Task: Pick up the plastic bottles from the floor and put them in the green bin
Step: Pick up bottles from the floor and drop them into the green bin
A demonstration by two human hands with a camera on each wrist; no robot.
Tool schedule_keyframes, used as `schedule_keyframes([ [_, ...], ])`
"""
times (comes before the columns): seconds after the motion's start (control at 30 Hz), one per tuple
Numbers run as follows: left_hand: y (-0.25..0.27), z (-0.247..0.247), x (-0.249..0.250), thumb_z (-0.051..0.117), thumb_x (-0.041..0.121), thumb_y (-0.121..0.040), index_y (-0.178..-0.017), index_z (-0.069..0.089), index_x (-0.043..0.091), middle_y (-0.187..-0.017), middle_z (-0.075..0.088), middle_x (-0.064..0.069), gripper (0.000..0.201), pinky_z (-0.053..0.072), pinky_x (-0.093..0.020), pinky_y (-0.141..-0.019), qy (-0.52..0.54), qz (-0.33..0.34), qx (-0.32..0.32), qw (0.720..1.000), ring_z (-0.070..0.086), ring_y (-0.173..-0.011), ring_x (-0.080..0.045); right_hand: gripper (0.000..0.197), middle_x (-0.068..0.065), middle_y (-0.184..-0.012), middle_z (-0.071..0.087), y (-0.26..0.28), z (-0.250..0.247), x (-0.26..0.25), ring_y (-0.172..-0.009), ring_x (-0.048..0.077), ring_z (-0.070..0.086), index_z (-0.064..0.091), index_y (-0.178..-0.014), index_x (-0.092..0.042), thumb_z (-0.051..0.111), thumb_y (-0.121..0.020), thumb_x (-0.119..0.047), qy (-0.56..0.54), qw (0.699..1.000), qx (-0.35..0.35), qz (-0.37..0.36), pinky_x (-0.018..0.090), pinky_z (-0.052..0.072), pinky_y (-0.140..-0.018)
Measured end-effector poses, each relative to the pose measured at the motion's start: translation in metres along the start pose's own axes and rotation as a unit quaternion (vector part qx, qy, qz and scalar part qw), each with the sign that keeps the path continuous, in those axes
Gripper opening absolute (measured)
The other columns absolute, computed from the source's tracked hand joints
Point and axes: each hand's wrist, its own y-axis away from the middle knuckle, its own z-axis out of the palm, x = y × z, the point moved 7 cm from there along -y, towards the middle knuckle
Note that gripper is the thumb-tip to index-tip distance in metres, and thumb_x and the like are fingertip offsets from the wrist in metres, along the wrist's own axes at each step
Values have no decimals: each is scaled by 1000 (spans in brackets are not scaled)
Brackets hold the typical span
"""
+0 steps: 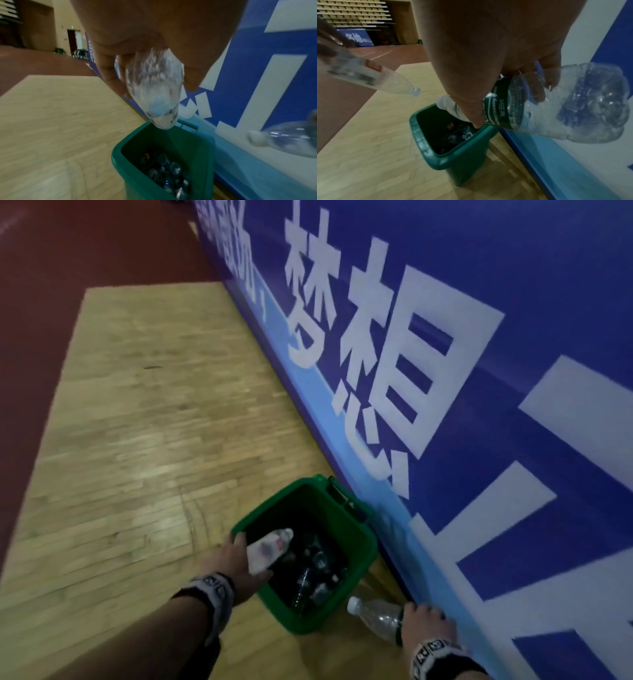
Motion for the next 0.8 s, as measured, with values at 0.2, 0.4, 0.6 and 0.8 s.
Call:
schedule_keyframes([
  [0.2, 25, 6, -39, 57, 46, -89, -141, 39, 19, -142, 44, -2, 62, 45, -33, -100, 24, -65, -9, 998, 49, -125, -21, 45, 13, -144, 43, -45, -63, -61, -131, 34, 42, 37, -143, -15, 40, -100, -25, 83, 991, 62, -87, 46, 37, -107],
  [0.4, 142, 11, -214, 57, 44, -90, -136, 45, 21, -135, 50, 1, 52, 44, -26, -99, 111, -223, -1, 968, 53, -118, -15, 62, 22, -160, 18, -22, -147, -203, -145, 49, 15, 18, -155, -11, 40, -101, -30, 137, 967, 153, -150, 60, 15, -116],
  [0.6, 304, 18, -361, 54, 46, -89, -134, 46, 25, -132, 55, 6, 50, 37, -29, -102, 138, -374, 70, 914, 52, -122, -14, 64, 20, -157, 20, 145, -141, -440, -145, 44, 15, 25, -150, -10, 50, -92, -23, 265, 847, 200, -415, 56, 20, -117],
  [0.8, 447, 53, -492, 52, 41, -74, -133, 47, 20, -140, 48, -5, 62, 40, -36, -106, 206, -440, 143, 862, 46, -129, -24, 58, 15, -150, 31, 347, -60, -627, -142, 40, 23, 36, -141, -15, 57, -90, -32, 336, 705, 252, -572, 53, 22, -116],
])
